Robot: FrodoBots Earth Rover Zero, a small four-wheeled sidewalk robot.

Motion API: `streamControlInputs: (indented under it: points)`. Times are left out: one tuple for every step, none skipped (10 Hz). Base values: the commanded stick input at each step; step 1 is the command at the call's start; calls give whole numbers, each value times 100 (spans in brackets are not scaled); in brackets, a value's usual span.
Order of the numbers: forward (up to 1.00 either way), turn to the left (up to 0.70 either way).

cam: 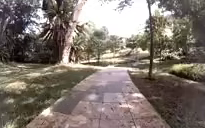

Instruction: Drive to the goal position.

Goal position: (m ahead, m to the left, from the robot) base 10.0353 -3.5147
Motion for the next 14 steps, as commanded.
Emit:
streamControlInputs:
  points:
    - [70,-27]
    - [70,-27]
    - [70,-8]
    - [70,0]
    - [70,0]
    - [70,0]
    - [70,0]
    - [70,0]
    - [70,0]
    - [70,0]
    - [70,0]
    - [70,0]
    - [70,0]
    - [70,0]
